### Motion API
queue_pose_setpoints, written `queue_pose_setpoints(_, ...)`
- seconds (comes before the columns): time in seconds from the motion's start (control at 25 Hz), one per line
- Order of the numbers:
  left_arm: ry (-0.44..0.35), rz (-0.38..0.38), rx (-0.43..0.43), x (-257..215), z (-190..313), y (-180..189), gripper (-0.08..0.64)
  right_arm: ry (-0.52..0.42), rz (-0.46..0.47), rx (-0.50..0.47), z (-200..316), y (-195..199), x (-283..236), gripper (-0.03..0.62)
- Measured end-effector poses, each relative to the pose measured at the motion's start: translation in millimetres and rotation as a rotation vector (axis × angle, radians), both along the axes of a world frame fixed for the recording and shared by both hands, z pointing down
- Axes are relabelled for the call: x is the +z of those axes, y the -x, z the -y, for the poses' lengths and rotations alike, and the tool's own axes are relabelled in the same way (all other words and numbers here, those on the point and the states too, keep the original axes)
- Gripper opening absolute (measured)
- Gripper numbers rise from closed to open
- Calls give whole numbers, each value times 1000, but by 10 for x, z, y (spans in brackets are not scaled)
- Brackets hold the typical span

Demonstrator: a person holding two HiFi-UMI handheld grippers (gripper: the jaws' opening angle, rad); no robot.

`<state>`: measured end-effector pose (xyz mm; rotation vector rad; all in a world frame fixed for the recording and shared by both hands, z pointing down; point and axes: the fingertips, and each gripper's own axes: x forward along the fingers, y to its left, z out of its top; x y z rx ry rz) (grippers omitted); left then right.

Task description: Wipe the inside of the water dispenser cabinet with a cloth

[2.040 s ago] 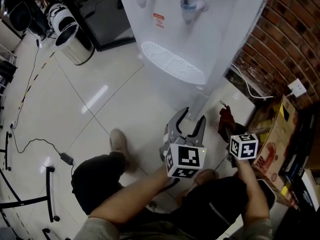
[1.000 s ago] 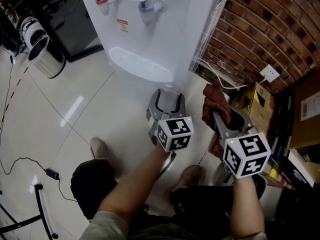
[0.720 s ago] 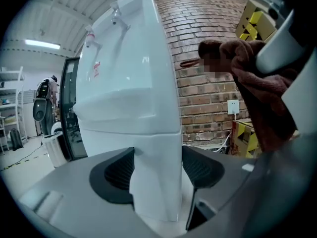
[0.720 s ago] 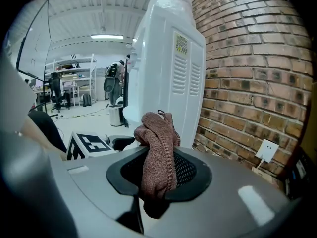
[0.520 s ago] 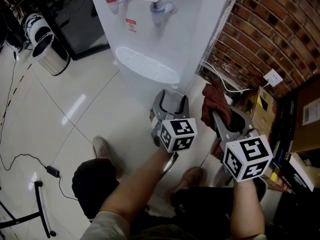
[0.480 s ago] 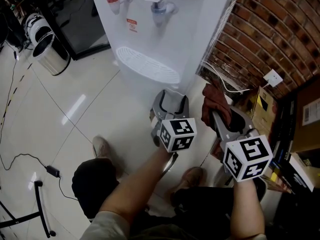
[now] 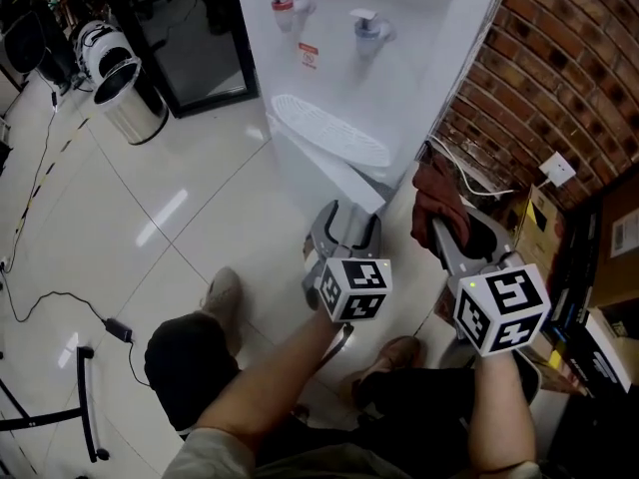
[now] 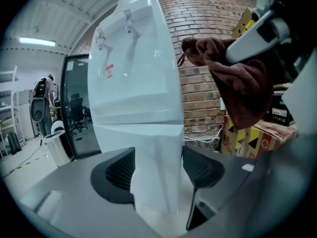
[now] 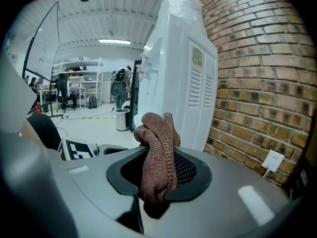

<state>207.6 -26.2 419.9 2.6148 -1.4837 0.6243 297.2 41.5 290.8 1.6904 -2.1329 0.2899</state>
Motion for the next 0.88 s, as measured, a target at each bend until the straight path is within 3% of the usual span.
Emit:
queue_pose_setpoints(0.2,1,59,31,-18,-181,384,304,-28,-6,-97,76,394,-95,114)
queue_pose_setpoints(0.56,74,112,41,-11,-335,1036,276,-94,10,-237,240,1040,-375,114)
queue_pose_setpoints(0.72,98,122,16,-5,-371,1345,241,-120,21,-254,362,1241,-473,114)
queue_pose_setpoints(0.88,92,123,-20,-7,-368,1663,200,-90,-39,-301,293,1443,-486,114)
